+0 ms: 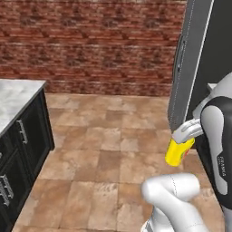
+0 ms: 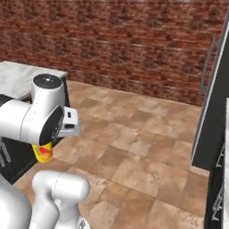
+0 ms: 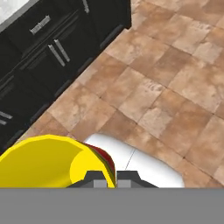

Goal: Pick the cup and bowl from the counter and place them on the counter next to the sink.

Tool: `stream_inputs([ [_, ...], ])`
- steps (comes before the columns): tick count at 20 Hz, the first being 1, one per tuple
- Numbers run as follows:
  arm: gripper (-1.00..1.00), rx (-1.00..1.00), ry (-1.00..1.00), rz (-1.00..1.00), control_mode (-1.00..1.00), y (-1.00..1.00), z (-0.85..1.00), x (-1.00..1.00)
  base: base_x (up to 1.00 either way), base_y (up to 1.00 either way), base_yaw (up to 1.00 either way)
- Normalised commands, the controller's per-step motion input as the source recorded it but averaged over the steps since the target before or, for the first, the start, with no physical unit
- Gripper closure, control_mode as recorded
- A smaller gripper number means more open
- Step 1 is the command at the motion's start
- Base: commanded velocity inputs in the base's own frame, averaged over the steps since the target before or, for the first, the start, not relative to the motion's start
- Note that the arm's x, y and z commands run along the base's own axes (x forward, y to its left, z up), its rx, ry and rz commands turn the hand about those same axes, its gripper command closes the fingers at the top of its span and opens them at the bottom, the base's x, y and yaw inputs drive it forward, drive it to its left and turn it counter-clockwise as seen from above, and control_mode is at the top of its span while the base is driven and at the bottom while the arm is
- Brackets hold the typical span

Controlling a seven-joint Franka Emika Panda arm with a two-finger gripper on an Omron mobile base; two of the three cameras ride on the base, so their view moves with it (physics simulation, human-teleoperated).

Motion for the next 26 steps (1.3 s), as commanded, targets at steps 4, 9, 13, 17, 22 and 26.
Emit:
stream_inputs([
  [4, 1.0, 0.0, 0.0, 0.0, 1.0, 0.0, 0.0, 0.0, 0.0, -0.12, 0.64],
  [9, 1.0, 0.0, 0.0, 0.0, 1.0, 0.0, 0.0, 0.0, 0.0, -0.03, 0.65],
  [13, 1.0, 0.0, 0.0, 0.0, 1.0, 0.0, 0.0, 0.0, -0.01, 0.0, 0.64],
  [17, 1.0, 0.0, 0.0, 0.0, 1.0, 0.0, 0.0, 0.0, -0.02, 0.0, 0.63],
  [22, 1.0, 0.0, 0.0, 0.0, 1.0, 0.0, 0.0, 0.0, -0.04, 0.05, 0.58],
  [26, 1.0, 0.0, 0.0, 0.0, 1.0, 0.0, 0.0, 0.0, 0.0, 0.75, 0.25],
])
